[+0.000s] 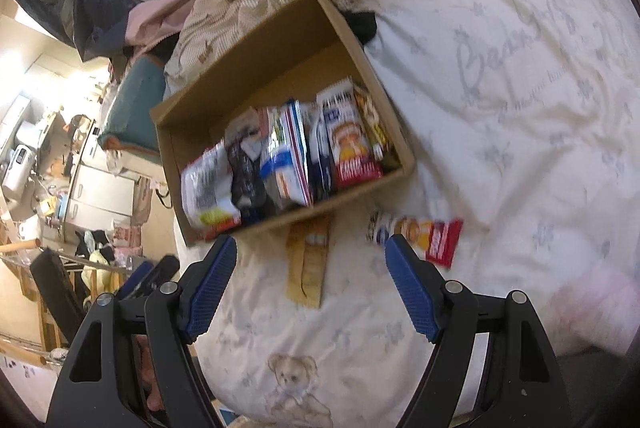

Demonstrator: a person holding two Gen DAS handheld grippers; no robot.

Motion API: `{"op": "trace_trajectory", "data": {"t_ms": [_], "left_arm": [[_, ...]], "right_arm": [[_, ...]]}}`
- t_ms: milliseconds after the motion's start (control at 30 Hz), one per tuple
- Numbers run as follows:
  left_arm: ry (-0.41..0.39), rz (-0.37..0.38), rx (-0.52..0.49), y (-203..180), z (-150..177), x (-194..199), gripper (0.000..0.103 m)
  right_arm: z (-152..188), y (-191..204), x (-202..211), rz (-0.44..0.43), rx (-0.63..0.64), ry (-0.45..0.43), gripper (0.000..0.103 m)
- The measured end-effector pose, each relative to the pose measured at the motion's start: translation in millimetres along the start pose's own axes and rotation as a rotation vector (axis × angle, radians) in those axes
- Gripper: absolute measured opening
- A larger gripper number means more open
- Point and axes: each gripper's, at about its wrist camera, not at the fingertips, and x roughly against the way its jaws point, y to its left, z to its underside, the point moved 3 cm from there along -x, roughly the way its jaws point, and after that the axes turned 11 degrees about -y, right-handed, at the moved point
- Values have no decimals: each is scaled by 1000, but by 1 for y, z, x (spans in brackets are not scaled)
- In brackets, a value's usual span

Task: Organize snacks
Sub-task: 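Withdraw both tools and grasp the tan bar on the sheet with the left tool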

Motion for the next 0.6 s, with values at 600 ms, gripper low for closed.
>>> {"op": "trace_trajectory", "data": {"t_ms": [600], "left_arm": [[142,51,-144,-57,38,-50,93]], "right_arm": [[7,-15,4,76,-13,-5,80]]}}
